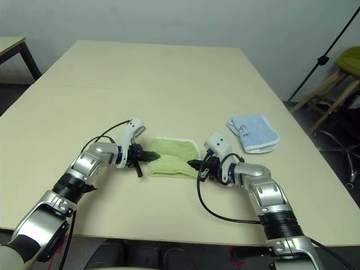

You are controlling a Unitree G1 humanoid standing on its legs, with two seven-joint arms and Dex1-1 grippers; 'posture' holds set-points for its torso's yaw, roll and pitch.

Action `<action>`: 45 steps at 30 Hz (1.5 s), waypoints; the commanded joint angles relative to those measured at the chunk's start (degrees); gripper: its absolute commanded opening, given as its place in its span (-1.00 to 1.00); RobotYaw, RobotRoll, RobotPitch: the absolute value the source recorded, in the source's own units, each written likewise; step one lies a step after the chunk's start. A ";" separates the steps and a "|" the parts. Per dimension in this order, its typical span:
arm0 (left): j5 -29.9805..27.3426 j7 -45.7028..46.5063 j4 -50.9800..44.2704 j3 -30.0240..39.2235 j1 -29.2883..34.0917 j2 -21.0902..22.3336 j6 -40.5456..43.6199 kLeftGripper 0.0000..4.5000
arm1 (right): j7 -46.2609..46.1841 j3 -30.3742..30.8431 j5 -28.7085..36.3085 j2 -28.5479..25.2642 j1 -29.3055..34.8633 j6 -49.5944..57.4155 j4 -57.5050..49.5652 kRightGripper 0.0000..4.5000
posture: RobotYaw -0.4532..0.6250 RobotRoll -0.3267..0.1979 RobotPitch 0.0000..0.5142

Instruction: Fold the towel and set it aside.

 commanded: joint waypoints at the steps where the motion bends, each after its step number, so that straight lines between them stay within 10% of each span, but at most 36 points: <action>1: -0.69 0.04 -1.20 1.63 -0.64 0.14 1.98 -1.00 | 1.27 -1.31 1.71 -0.12 -0.70 1.73 0.27 -0.98 | -0.10 0.25 -0.81; 9: -5.21 1.96 -5.19 7.13 -6.45 -2.08 7.50 -1.00 | 1.79 -6.04 7.54 0.11 -6.12 5.82 -2.55 -0.98 | -0.09 0.25 -0.81; 25: 2.78 9.60 16.06 5.43 -4.29 -6.49 -5.57 -1.00 | -6.12 -1.80 -2.03 8.55 -7.06 -5.02 15.43 -0.98 | -0.11 0.25 -0.82; 38: -1.84 8.71 9.82 11.08 -5.47 -6.06 0.91 -1.00 | -4.49 -5.75 0.98 8.65 -8.62 -5.71 11.68 -0.98 | -0.10 0.25 -0.81; 45: -10.72 6.69 1.25 17.10 -8.52 -0.32 23.06 -0.17 | 4.48 -7.70 5.43 -3.84 -5.99 0.80 -4.16 -0.25 | -0.10 0.25 -0.79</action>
